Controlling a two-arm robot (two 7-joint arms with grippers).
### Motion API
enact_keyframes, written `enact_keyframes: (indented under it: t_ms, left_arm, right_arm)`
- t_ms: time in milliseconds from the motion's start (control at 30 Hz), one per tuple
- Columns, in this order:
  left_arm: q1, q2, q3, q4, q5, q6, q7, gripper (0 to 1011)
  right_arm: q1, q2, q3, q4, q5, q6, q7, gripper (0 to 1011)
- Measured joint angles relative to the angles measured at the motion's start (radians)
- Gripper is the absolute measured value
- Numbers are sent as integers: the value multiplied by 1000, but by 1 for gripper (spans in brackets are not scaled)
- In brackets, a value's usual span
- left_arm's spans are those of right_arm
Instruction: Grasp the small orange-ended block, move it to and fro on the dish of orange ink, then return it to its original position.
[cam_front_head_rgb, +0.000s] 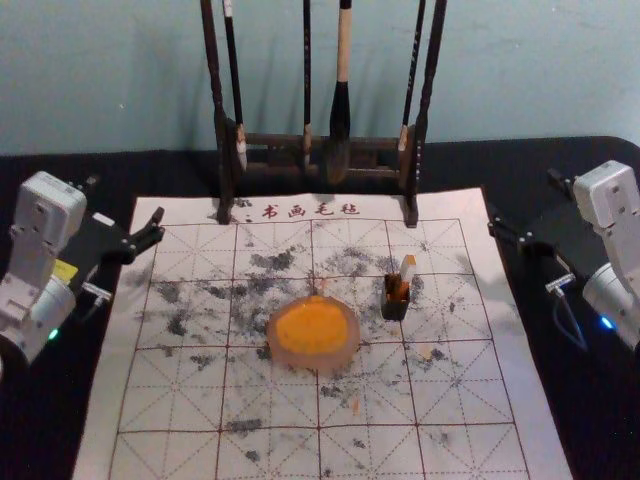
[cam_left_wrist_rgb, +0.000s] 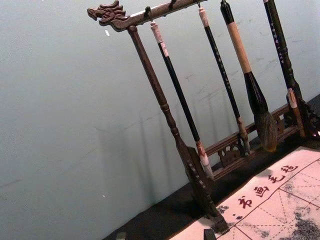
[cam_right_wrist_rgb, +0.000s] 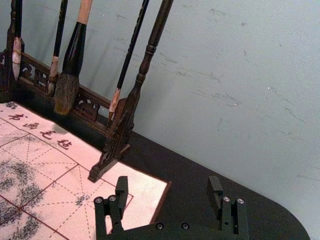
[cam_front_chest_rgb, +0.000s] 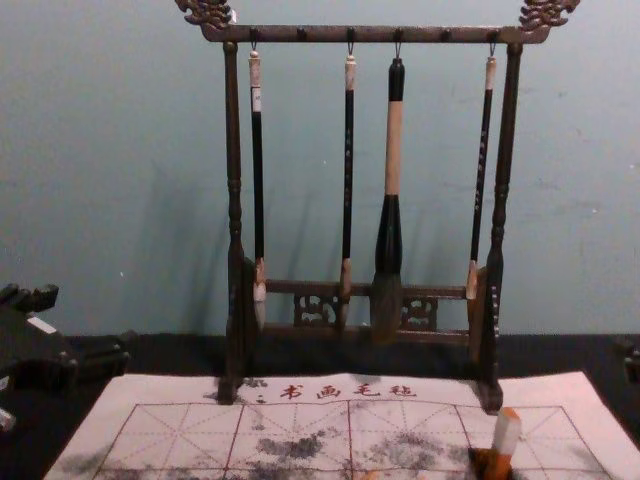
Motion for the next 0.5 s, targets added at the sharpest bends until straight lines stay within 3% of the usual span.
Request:
enact_keyframes:
  t_ms: [500]
  left_arm:
    - [0, 0, 0, 0, 0, 0, 0, 1001]
  right_arm:
    - [0, 0, 0, 0, 0, 0, 0, 1004]
